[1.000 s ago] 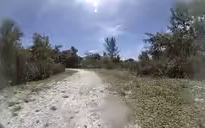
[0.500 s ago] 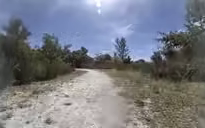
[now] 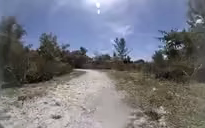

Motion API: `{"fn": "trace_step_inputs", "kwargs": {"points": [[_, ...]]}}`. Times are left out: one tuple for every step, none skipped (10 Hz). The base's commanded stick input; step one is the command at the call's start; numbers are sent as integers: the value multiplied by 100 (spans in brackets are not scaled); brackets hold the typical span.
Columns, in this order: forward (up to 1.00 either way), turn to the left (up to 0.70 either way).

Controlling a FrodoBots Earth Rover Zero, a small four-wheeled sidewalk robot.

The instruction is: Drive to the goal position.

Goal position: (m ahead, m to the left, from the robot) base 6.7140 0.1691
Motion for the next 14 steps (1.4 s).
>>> {"fn": "trace_step_inputs", "kwargs": {"points": [[70,0],[70,0],[70,0],[70,0],[70,0],[70,0],[70,0],[70,0],[70,0],[70,0],[70,0],[70,0],[70,0],[70,0]]}}
